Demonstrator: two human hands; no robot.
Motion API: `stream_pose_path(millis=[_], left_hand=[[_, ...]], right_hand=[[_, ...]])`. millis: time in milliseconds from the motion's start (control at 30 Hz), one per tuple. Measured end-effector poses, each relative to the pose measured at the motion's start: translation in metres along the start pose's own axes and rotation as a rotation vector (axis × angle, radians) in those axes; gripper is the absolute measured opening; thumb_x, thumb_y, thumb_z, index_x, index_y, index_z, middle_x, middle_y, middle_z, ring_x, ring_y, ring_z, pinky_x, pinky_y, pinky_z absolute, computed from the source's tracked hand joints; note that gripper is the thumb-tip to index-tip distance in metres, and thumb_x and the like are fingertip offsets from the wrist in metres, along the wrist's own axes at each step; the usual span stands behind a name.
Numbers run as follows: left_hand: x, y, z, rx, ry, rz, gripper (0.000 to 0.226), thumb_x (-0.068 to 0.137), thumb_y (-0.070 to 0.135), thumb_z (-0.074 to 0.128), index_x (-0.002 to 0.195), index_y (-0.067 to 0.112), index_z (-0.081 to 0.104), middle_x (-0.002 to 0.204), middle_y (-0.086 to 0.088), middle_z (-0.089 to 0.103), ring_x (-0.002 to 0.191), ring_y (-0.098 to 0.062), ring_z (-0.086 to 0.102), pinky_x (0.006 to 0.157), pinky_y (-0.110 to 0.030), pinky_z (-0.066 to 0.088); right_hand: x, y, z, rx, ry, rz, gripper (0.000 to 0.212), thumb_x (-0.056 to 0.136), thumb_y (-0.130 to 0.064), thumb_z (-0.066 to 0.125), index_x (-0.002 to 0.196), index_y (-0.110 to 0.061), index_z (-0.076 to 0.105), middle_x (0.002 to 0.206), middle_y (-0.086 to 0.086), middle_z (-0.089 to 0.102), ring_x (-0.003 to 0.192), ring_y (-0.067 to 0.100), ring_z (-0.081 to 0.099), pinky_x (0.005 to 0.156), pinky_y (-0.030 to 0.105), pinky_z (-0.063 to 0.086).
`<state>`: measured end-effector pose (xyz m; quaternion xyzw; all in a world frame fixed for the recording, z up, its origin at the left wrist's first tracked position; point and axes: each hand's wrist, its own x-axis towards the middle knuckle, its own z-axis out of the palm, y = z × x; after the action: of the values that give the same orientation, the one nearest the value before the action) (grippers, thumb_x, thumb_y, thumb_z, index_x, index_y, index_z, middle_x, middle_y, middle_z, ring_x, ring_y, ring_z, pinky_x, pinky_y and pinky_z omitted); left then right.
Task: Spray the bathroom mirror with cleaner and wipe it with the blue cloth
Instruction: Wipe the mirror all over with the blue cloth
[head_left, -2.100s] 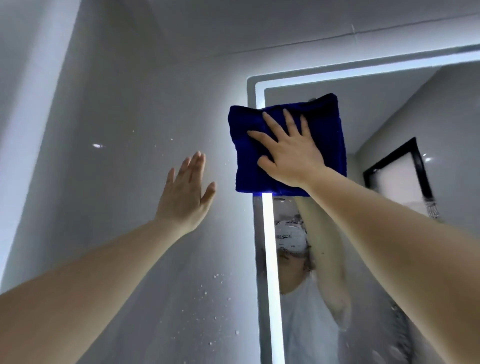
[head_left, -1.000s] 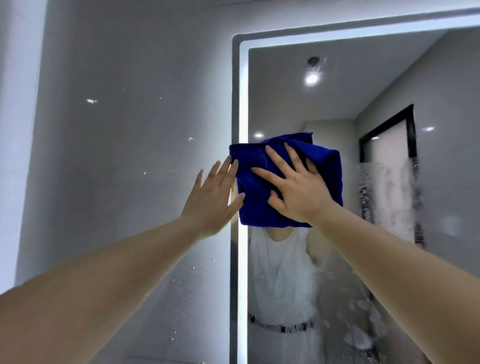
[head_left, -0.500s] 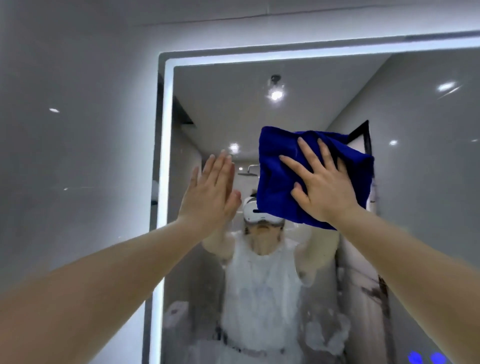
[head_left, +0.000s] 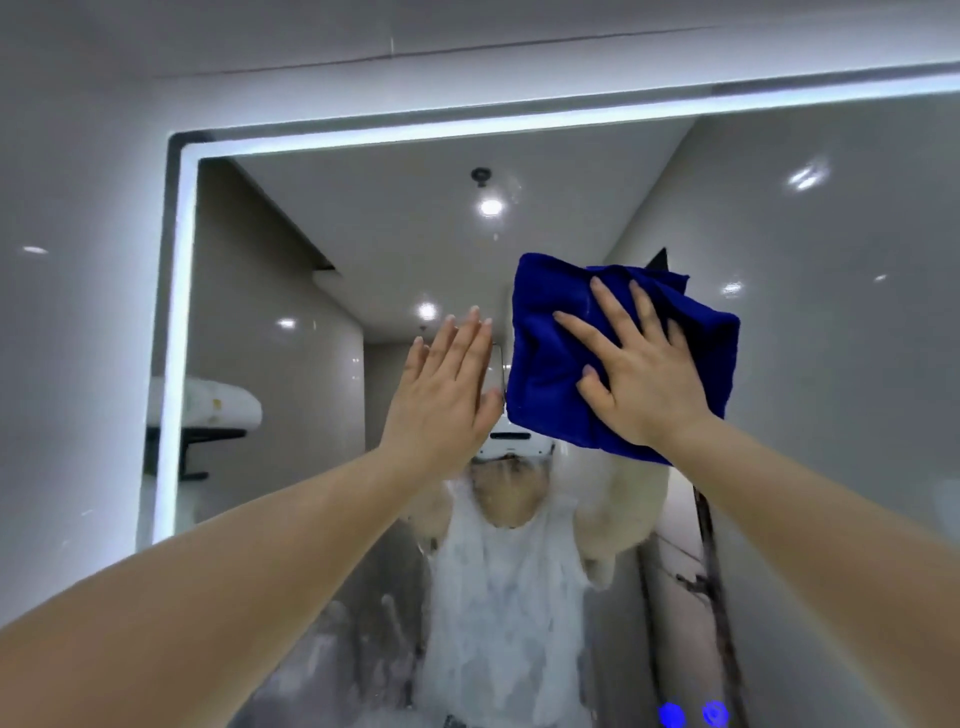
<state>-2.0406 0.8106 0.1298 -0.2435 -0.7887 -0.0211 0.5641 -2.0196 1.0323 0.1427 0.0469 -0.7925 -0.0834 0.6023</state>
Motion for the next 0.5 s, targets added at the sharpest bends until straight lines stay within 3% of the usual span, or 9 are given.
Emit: stream_pose_path(millis=[100,300,500], left_hand=[[0.001,0.017,0.005,0.030,-0.019,0.003,0.059,0.097,0.046,0.012,0.142,0.024,-0.019,0.156,0.005,-0.016,0.136,-0.007,-0.025,0.114,-0.034,-0.011],[0.000,0.028,0.007,0.044,-0.023,-0.047,0.067,0.087,0.054,-0.004,0.148,0.027,-0.008,0.156,0.007,-0.016,0.138,-0.007,-0.024,0.115,-0.034,-0.011],[0.015,0.063,0.020,0.034,-0.022,0.022,0.056,0.098,0.046,0.012,0.147,0.029,-0.010,0.156,0.006,-0.016,0.140,-0.011,-0.023,0.117,-0.037,-0.008]], right_hand=[[-0.009,0.031,0.000,-0.020,0.012,0.017,0.060,0.087,-0.049,0.020,0.146,-0.043,0.017,0.160,-0.002,0.009,0.145,0.034,0.010,0.107,0.056,0.025],[-0.023,0.086,-0.006,-0.015,0.018,0.066,0.061,0.086,-0.048,0.021,0.146,-0.042,0.020,0.160,0.000,0.012,0.144,0.036,0.011,0.106,0.059,0.025],[-0.022,0.088,-0.007,0.010,0.013,0.059,0.060,0.087,-0.048,0.021,0.146,-0.041,0.021,0.160,0.000,0.010,0.145,0.035,0.009,0.107,0.058,0.023]])
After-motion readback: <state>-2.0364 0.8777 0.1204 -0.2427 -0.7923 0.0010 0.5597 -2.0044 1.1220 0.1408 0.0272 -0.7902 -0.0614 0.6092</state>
